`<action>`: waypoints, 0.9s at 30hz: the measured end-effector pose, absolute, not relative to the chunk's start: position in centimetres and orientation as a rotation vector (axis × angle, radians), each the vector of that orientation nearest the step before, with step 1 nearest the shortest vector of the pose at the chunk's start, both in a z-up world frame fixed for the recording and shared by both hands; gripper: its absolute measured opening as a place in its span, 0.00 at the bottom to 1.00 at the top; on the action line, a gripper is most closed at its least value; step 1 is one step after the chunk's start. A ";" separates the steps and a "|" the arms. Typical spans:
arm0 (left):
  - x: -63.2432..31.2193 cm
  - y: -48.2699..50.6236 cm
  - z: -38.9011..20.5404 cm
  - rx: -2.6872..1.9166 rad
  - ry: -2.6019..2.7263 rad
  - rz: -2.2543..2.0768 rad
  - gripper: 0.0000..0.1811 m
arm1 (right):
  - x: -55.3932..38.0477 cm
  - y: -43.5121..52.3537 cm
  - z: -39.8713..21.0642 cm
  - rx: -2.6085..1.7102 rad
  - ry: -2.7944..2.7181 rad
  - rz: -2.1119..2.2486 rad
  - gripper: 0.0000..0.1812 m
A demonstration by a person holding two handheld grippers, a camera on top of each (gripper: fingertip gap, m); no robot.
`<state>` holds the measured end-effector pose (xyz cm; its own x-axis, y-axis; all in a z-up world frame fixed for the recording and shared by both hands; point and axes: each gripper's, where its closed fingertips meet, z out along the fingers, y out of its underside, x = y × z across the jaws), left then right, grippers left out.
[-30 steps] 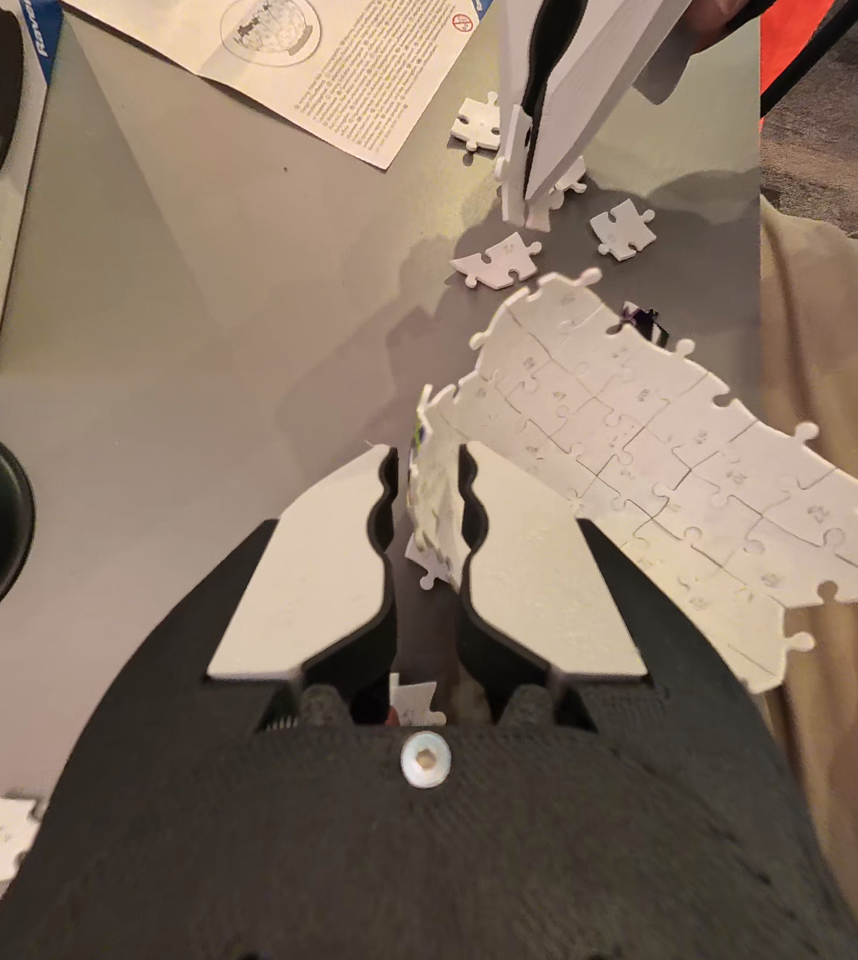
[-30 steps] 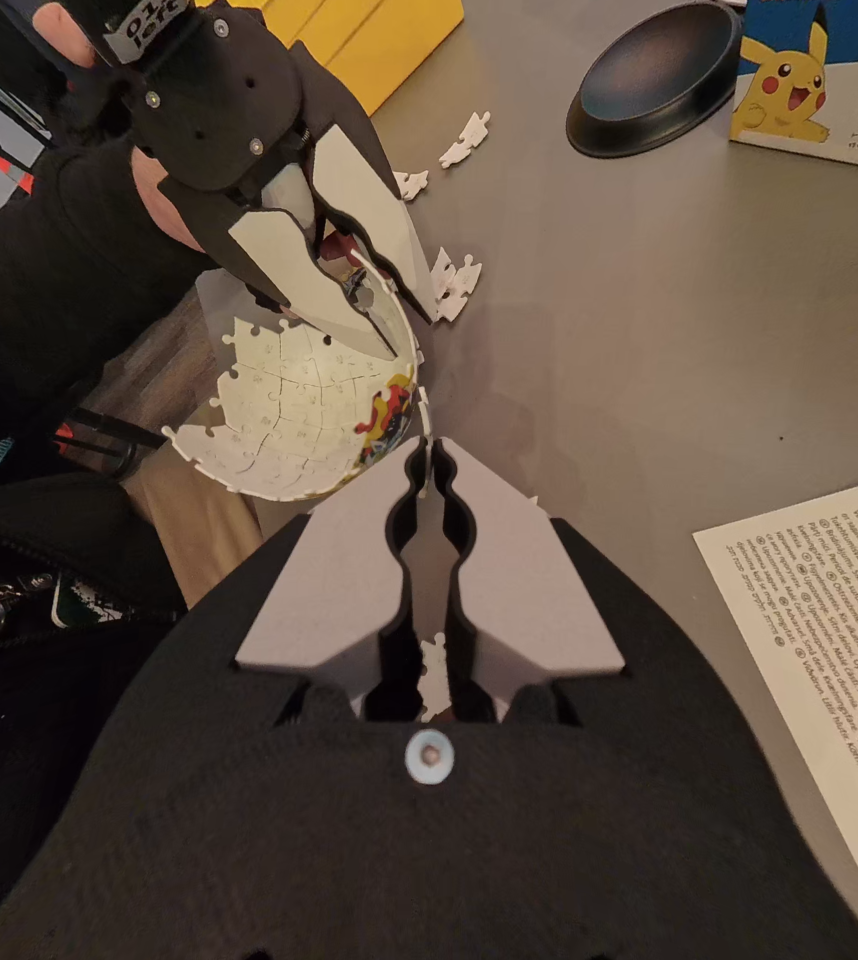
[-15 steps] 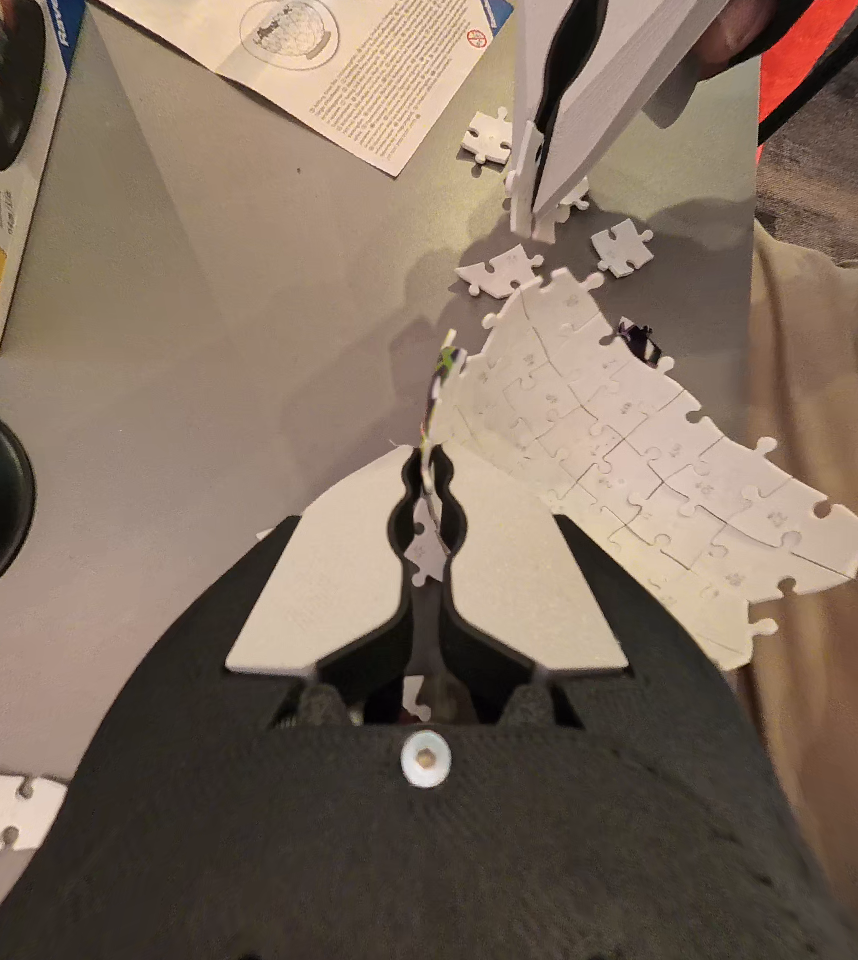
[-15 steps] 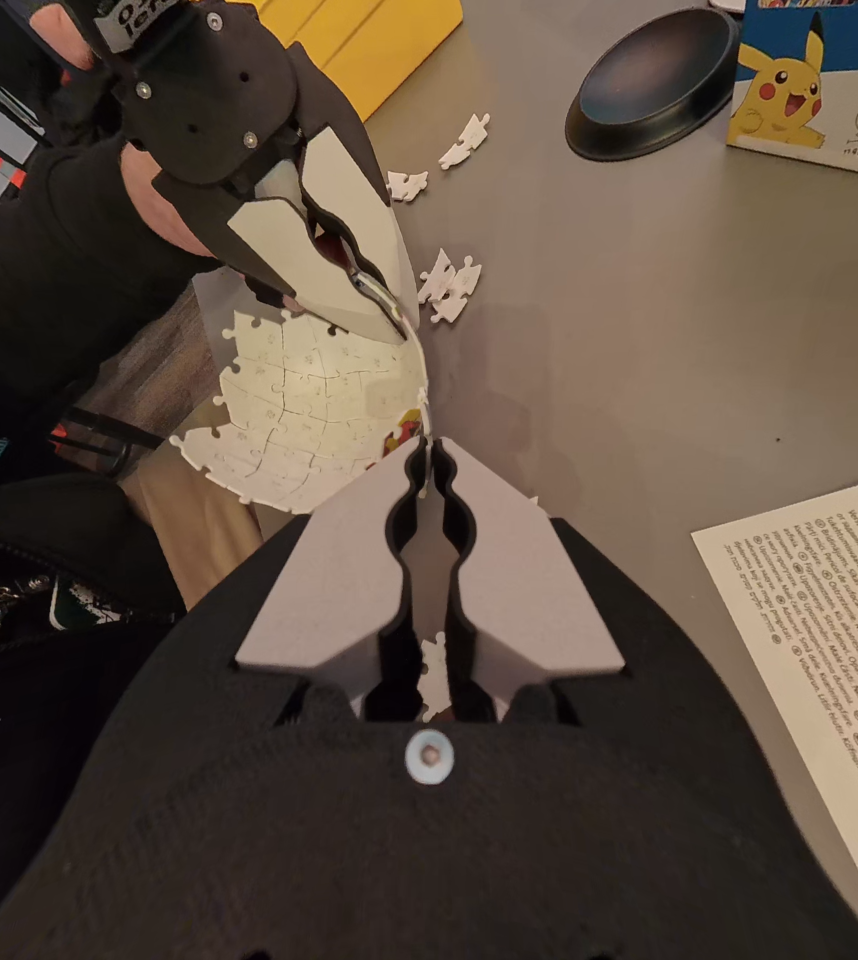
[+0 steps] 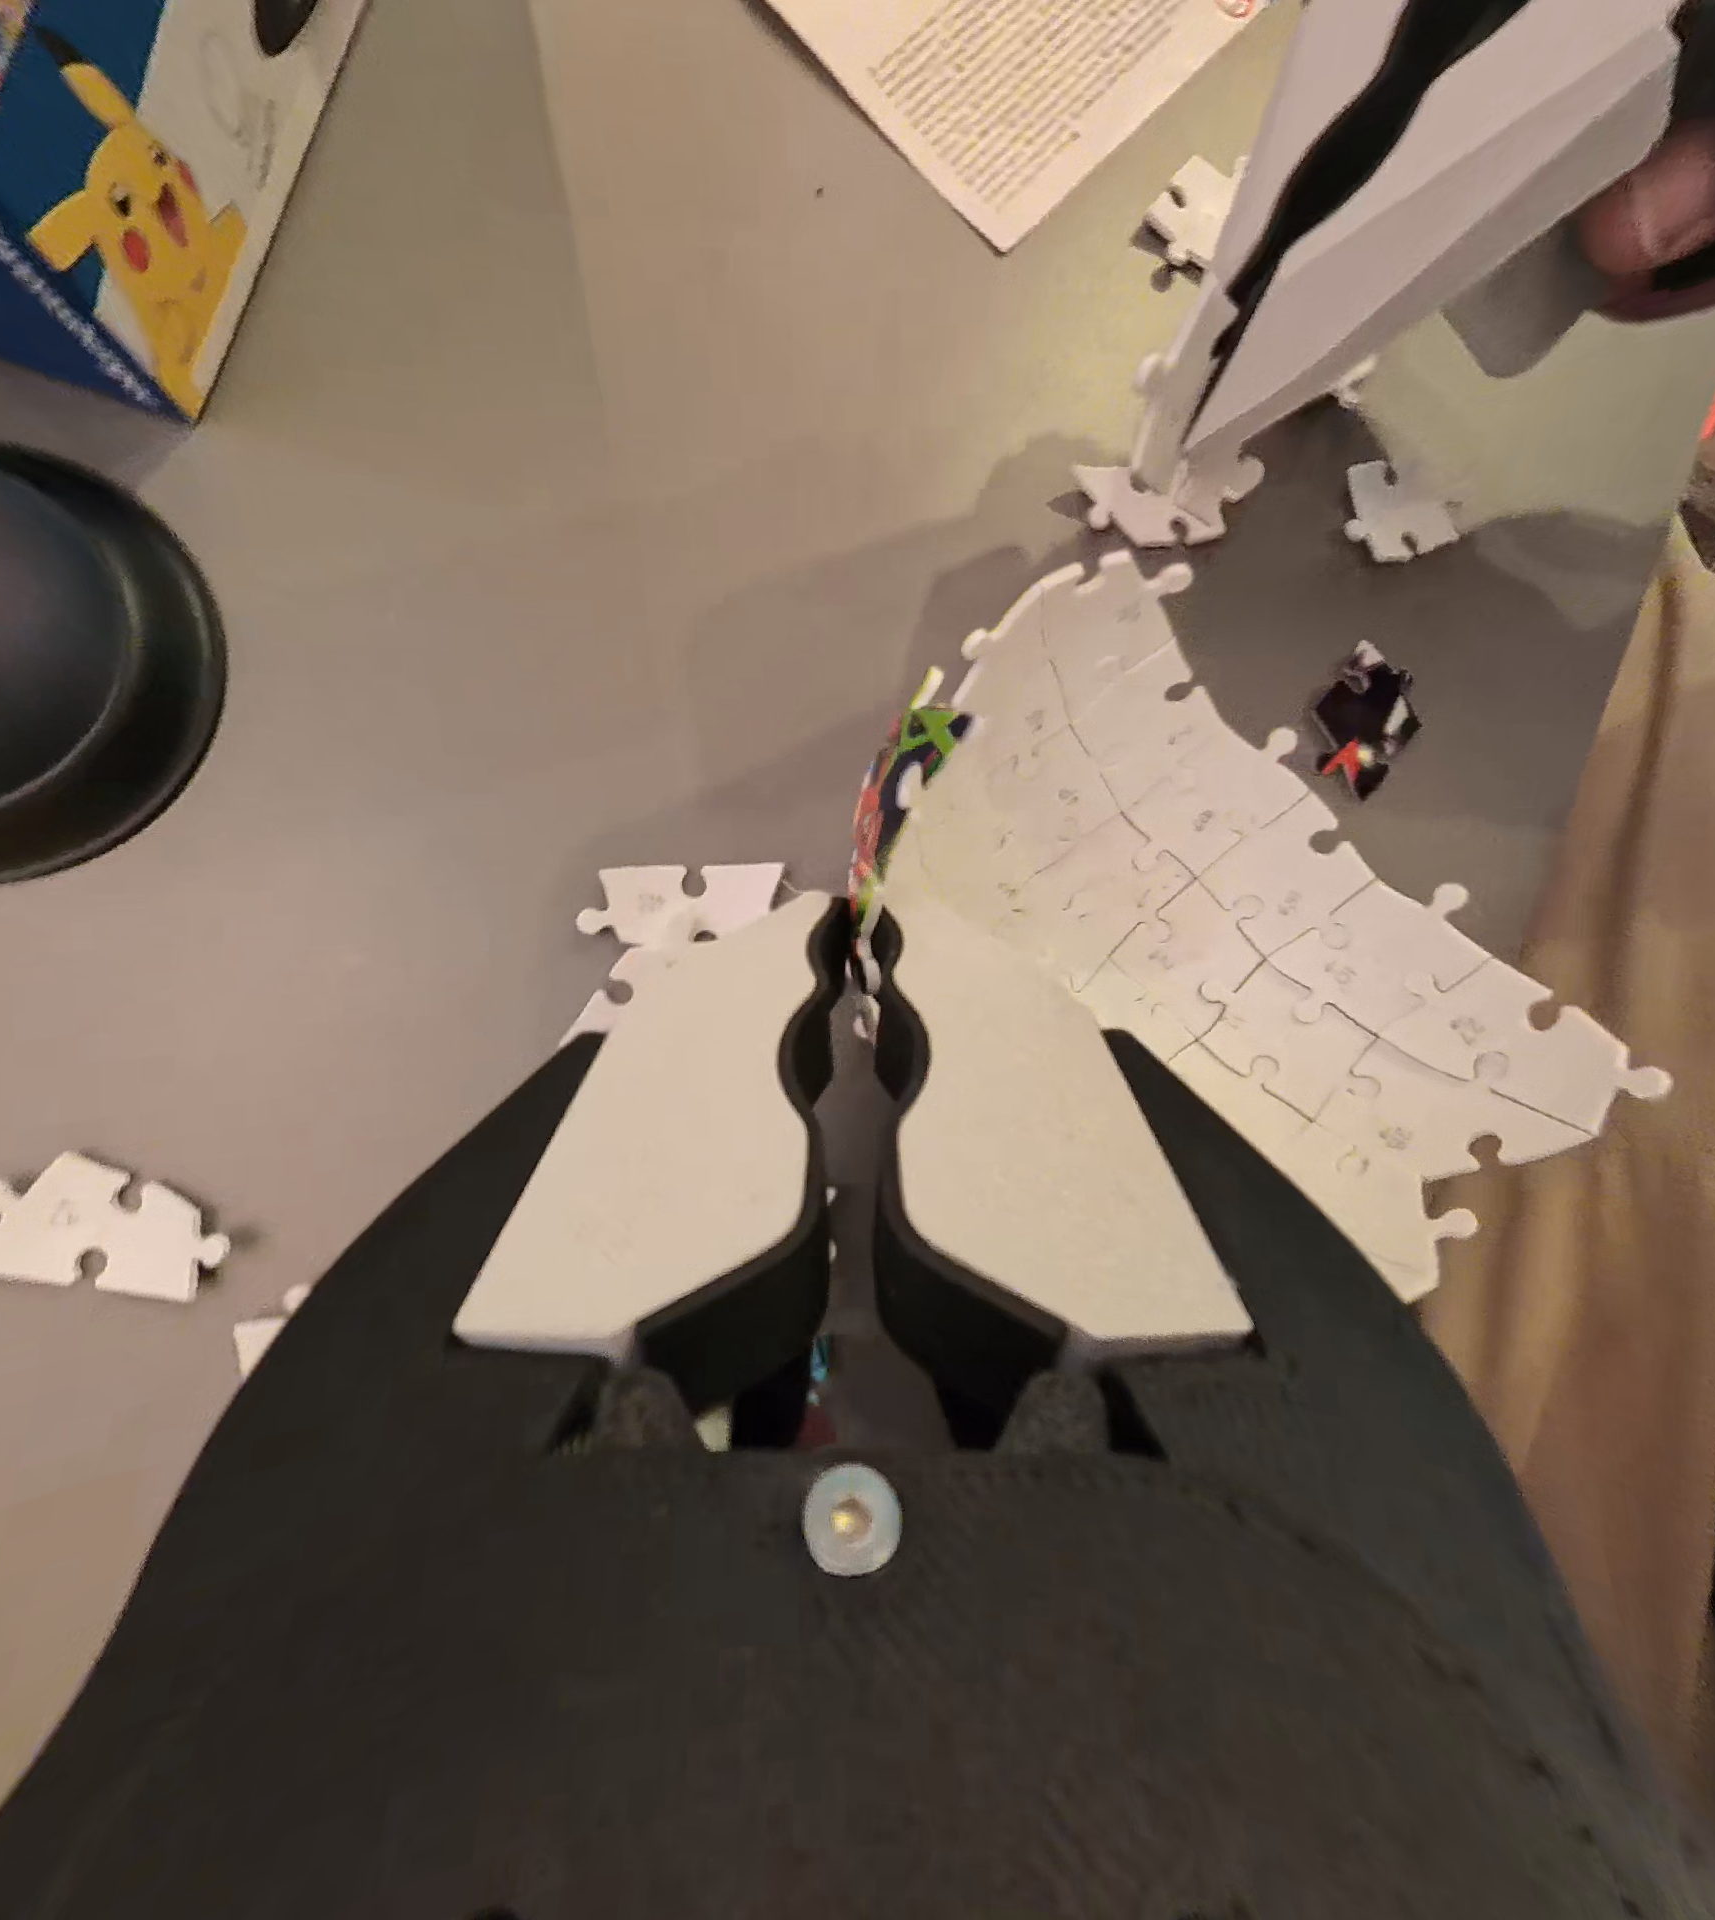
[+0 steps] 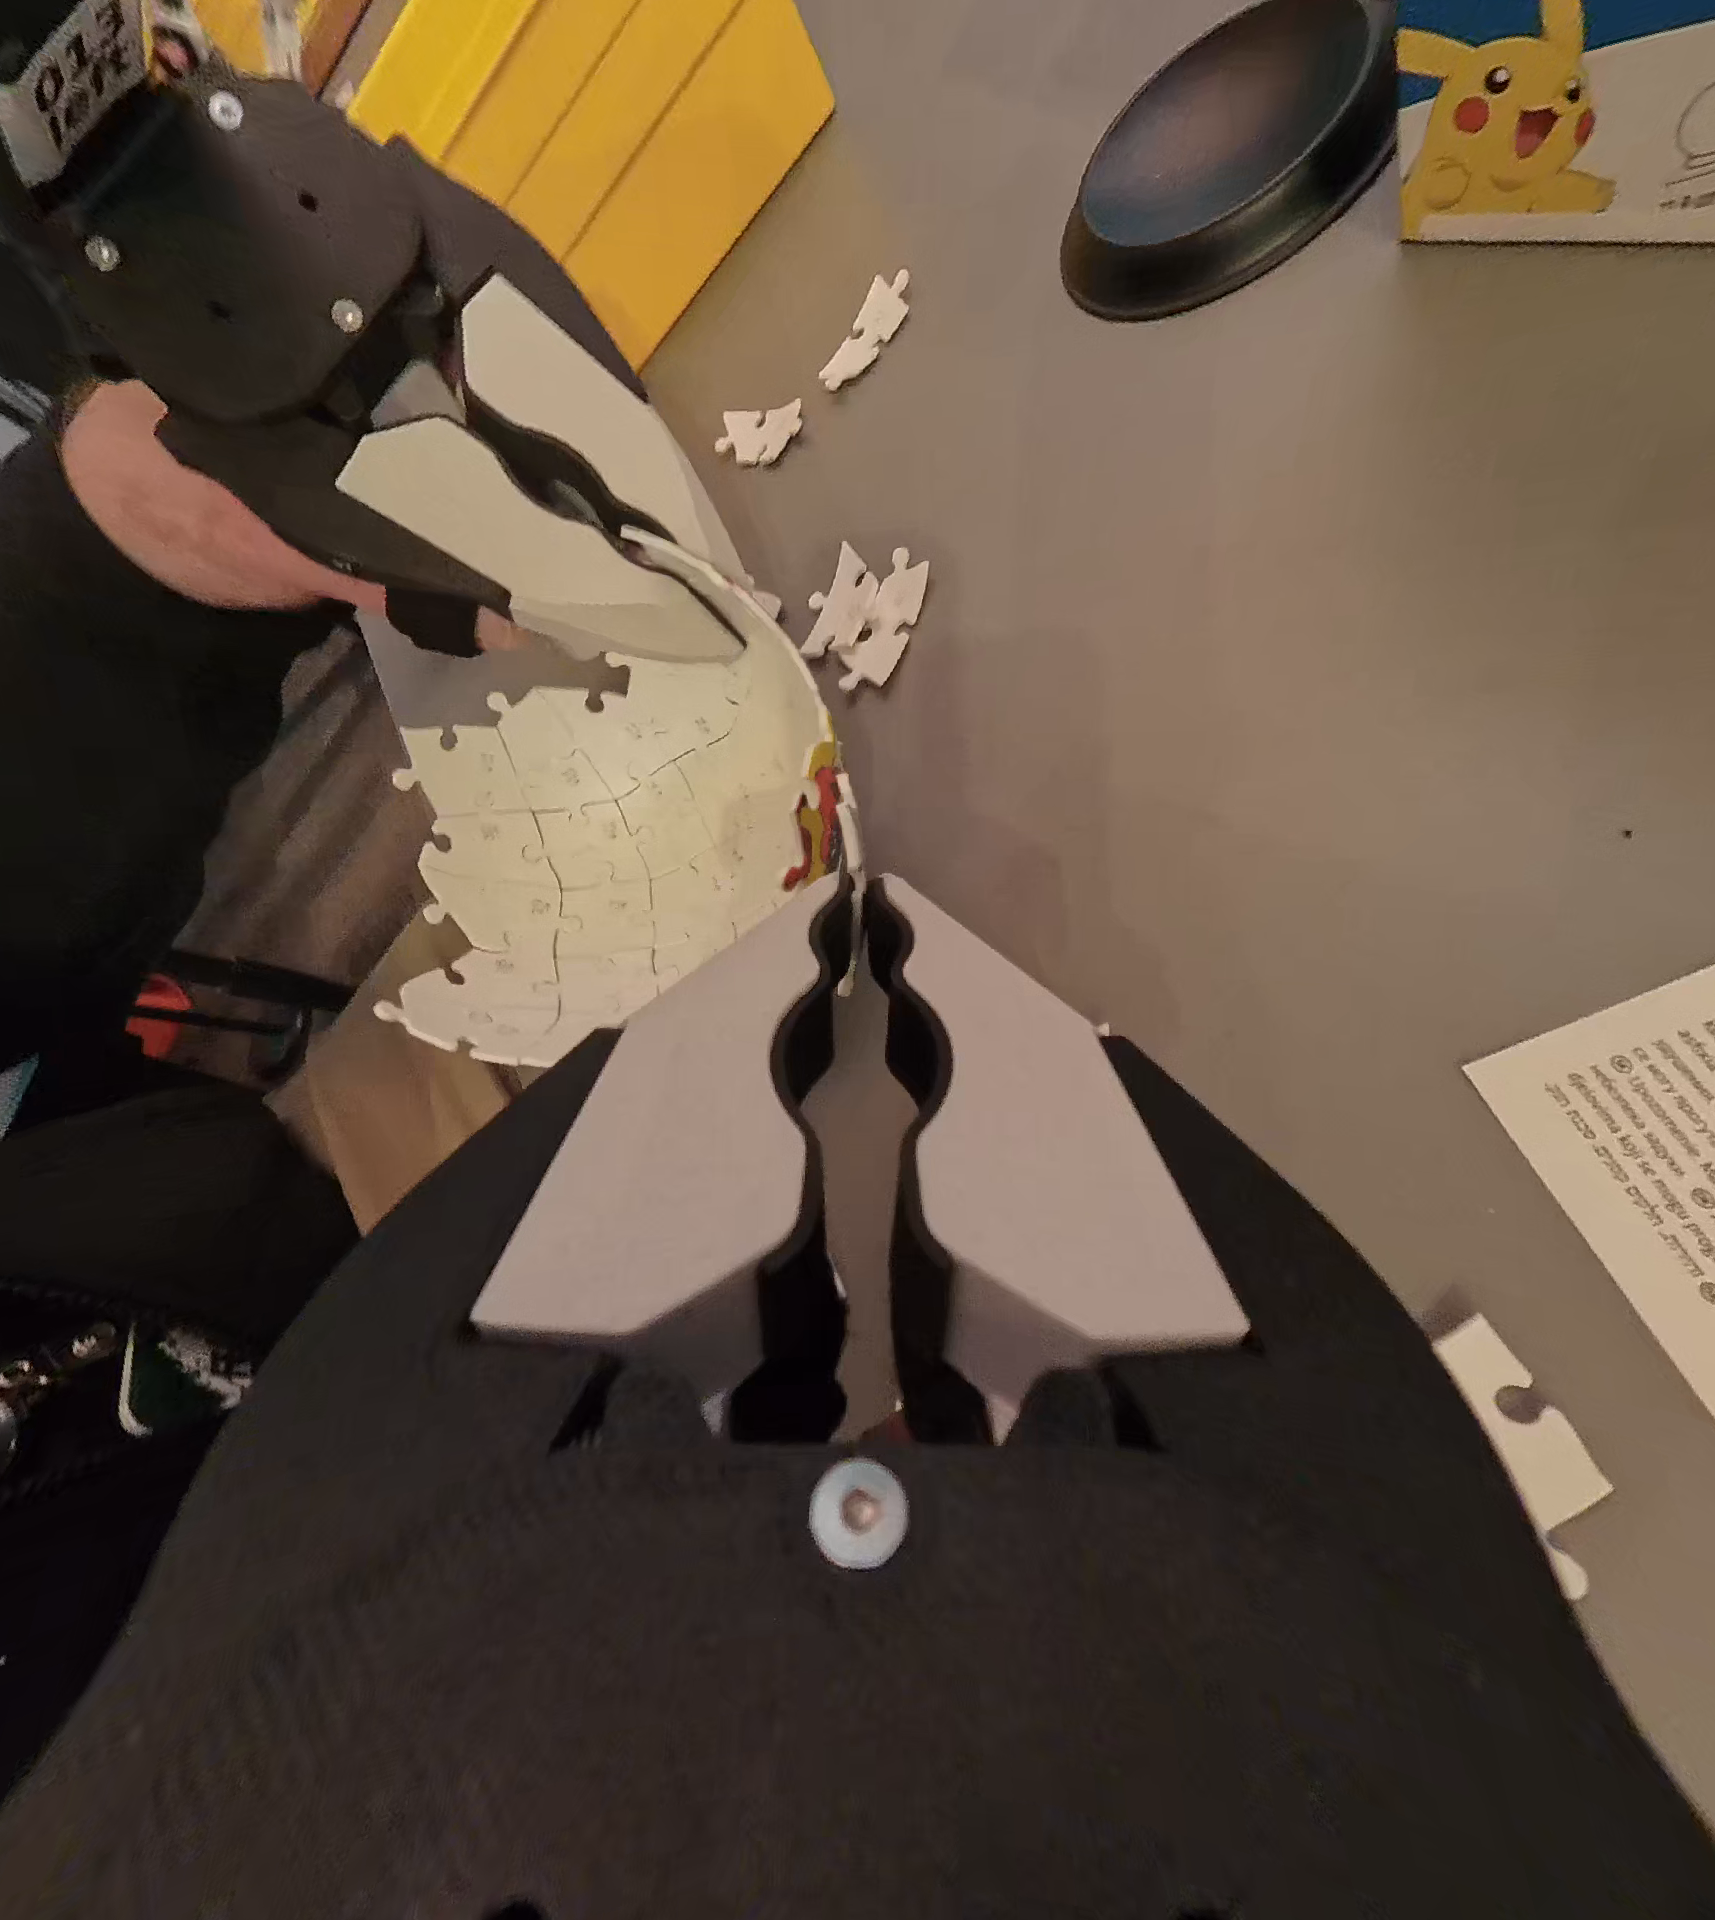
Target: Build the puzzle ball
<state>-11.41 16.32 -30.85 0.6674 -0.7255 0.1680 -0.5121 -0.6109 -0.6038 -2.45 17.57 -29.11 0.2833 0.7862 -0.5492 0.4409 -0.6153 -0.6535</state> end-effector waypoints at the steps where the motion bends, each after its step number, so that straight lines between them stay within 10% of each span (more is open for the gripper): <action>1: -11.7 16.3 -30.8 -2.373 0.928 -0.543 0.01 | -2.5 17.7 -29.0 -2.183 -1.082 1.276 0.00; 27: -12.5 16.4 -30.5 -2.407 0.652 -0.476 0.01 | -5.2 18.1 -28.4 -2.032 -0.956 1.162 0.00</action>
<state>-12.51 16.43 -30.55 0.8157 -0.5503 0.1783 -0.3377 -0.7033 -0.6256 -5.19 18.08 -28.45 0.3560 0.8167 -0.4541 0.2879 -0.5582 -0.7782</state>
